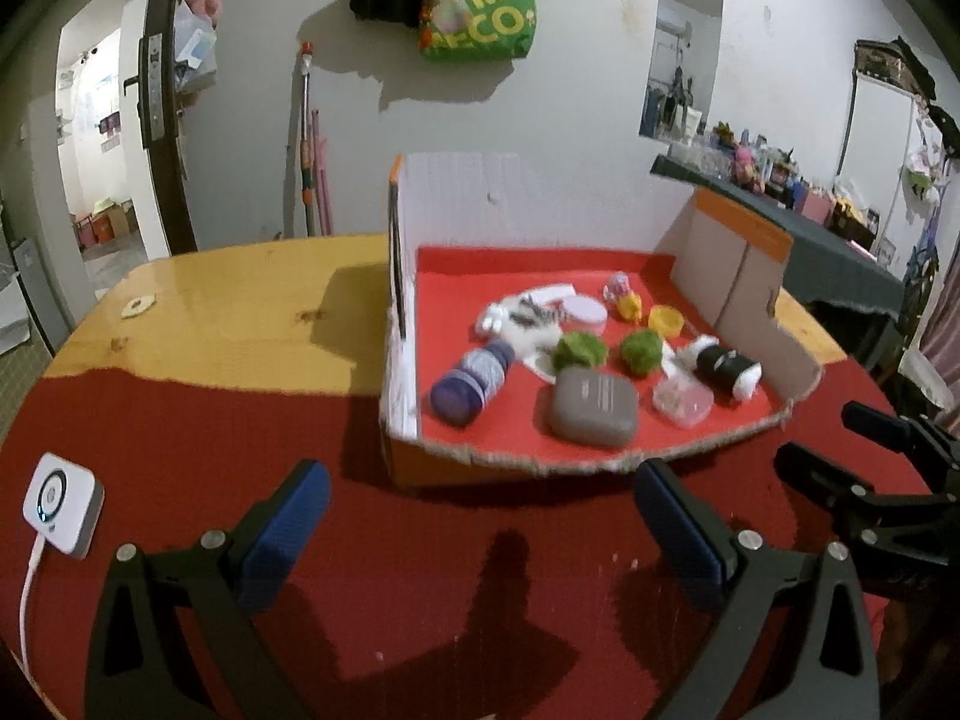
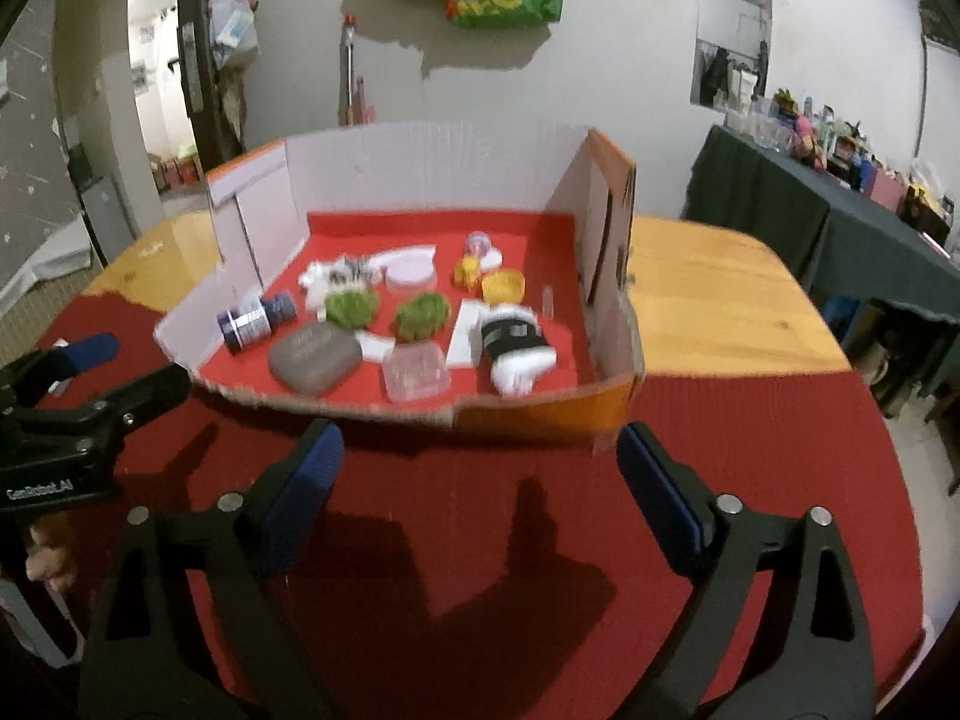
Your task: Organize objects
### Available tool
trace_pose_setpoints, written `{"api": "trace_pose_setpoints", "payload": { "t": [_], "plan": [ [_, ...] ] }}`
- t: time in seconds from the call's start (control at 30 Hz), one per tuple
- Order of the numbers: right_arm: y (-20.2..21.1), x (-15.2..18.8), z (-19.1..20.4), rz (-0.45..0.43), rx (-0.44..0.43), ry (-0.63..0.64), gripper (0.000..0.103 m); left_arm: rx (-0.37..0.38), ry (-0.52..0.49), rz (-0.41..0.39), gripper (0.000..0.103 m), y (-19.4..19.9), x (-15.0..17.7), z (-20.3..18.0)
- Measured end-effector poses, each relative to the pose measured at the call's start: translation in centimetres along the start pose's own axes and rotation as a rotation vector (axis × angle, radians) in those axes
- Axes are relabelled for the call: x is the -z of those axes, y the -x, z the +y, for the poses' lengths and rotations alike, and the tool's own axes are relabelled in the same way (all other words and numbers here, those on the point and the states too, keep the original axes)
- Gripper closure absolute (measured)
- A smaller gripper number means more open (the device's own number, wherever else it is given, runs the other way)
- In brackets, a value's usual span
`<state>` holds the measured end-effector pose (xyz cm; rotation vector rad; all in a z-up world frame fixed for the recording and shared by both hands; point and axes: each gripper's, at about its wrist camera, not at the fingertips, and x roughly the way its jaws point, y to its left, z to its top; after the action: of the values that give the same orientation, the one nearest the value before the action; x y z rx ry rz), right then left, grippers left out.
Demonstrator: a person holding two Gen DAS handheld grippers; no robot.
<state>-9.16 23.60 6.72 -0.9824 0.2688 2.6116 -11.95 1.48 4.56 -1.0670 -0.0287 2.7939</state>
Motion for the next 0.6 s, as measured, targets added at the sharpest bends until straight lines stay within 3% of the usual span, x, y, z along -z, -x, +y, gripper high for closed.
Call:
{"api": "trace_pose_setpoints", "payload": {
  "t": [0.2,0.43,0.6],
  "plan": [
    [-1.4,1.3,-0.5,0.069,0.01,-0.041,0.009,-0.001,0.009,0.053,0.0,-0.9,1.2,0.0],
    [-3.1,1.8,-1.1,0.139,0.06,-0.059,0.009,-0.01,0.04,0.171,0.0,-3.6,2.2,0.0],
    [-4.1,2.2,-1.3,0.197,0.079,-0.066,0.008,-0.045,0.015,0.179,0.0,-4.0,2.6,-0.5]
  ]
}}
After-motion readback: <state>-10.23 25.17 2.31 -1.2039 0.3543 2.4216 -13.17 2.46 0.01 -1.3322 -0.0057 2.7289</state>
